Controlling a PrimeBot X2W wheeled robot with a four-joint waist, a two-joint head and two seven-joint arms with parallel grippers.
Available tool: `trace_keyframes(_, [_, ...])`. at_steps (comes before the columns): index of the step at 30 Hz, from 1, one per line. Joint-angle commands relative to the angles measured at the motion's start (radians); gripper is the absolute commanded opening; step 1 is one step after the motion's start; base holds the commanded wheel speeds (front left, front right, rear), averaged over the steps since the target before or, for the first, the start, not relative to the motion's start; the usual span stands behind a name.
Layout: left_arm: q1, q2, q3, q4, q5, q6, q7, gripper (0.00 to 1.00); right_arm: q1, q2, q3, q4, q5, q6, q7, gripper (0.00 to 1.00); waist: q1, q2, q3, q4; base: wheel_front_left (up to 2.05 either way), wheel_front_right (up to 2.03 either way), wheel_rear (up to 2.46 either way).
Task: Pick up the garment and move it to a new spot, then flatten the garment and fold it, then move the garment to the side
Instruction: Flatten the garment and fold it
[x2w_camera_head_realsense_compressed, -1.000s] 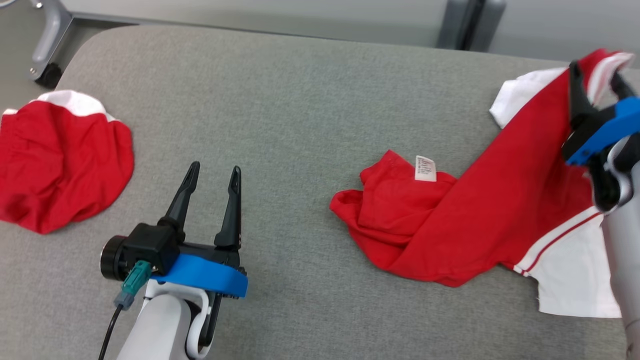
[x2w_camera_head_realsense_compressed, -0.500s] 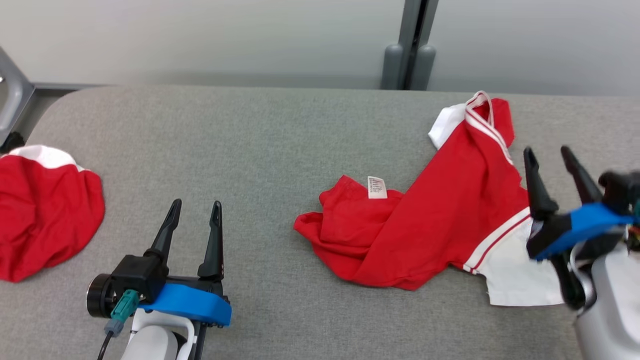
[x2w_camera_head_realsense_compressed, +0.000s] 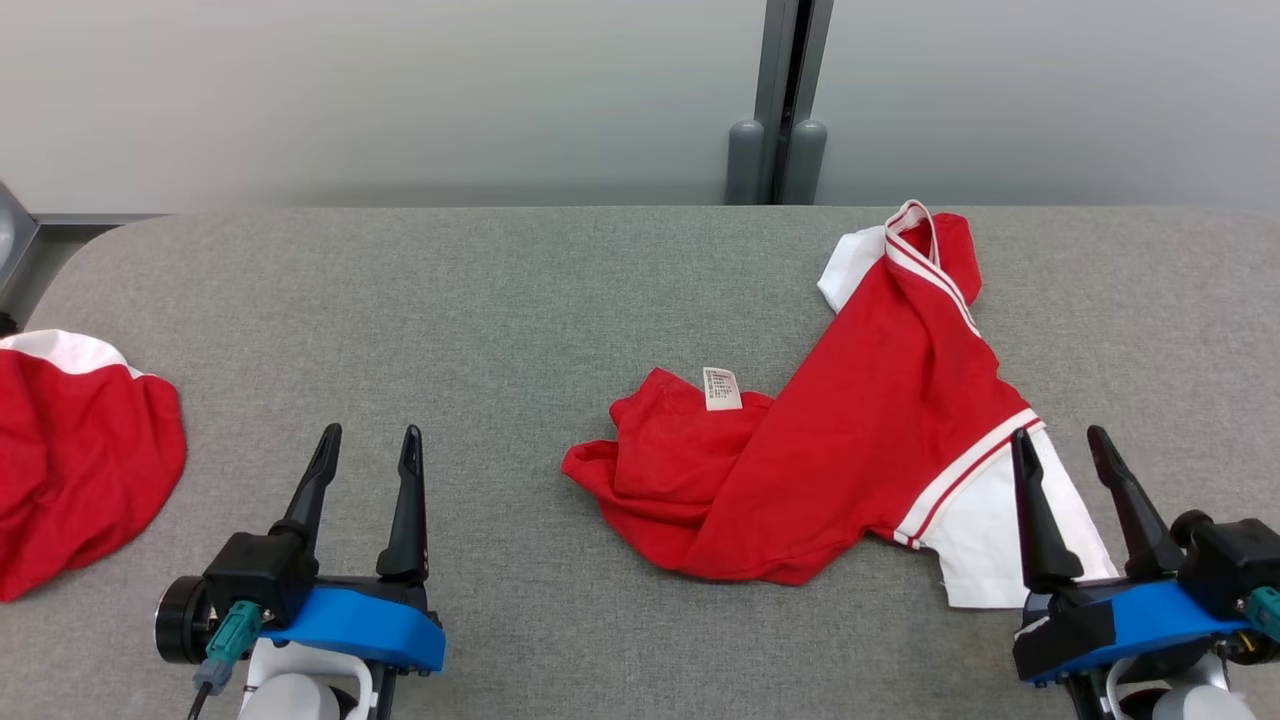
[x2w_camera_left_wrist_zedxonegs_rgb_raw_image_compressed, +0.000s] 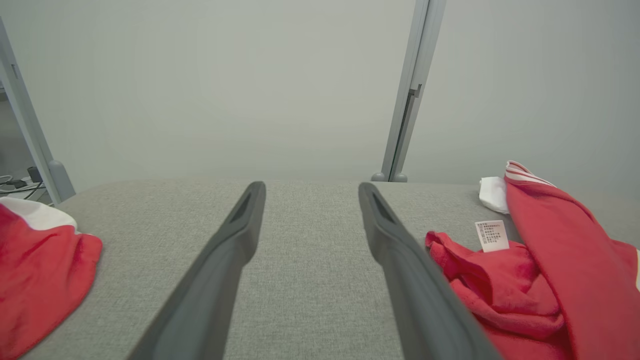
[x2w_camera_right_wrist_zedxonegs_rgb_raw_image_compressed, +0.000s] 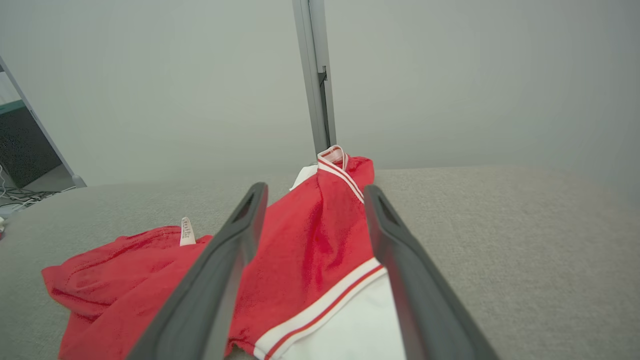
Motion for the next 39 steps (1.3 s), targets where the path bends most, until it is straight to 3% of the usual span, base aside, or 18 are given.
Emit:
trace_keyframes(1, [0.012, 0.005, 0.002, 0.001, -0.002, 0.005, -0.003, 1.0, 0.023, 0.007, 0.004, -0.019, -0.005, 0.0, 0.013, 1.0, 0.0001, 0.0, -0.004, -0.005, 0.0, 0.0, 0.0])
trace_keyframes(12, [-0.044, -0.012, -0.078, 0.04, 0.021, -0.033, 0.042, 1.0, 0.069, 0.02, 0.005, -0.079, -0.014, 0.0, 0.061, 1.0, 0.0001, 0.0, -0.005, -0.04, 0.0, 0.0, 0.0])
trace_keyframes(19, [-0.127, -0.055, -0.198, 0.098, -0.018, -0.081, 0.206, 1.0, 0.055, 0.02, 0.029, -0.082, 0.009, 0.0, 0.07, 1.0, 0.0001, 0.0, 0.005, -0.077, 0.0, 0.0, 0.0])
trace_keyframes(25, [-0.183, -0.062, -0.247, 0.142, -0.072, -0.09, 0.374, 1.0, 0.053, 0.02, 0.043, -0.075, 0.026, 0.0, 0.068, 1.0, 0.0001, 0.0, 0.018, -0.098, 0.0, 0.0, 0.0])
trace_keyframes(31, [-0.245, -0.072, -0.229, 0.165, -0.103, -0.019, 0.559, 1.0, 0.038, 0.02, 0.061, -0.065, 0.037, 0.0, 0.061, 1.0, 0.0001, 0.0, 0.031, -0.109, 0.0, 0.0, 0.0])
trace_keyframes(39, [-0.282, -0.072, -0.23, 0.167, -0.143, 0.007, 0.71, 1.0, 0.02, 0.02, 0.072, -0.051, 0.041, 0.0, 0.054, 1.0, 0.0001, 0.0, 0.05, -0.121, 0.0, 0.0, 0.0])
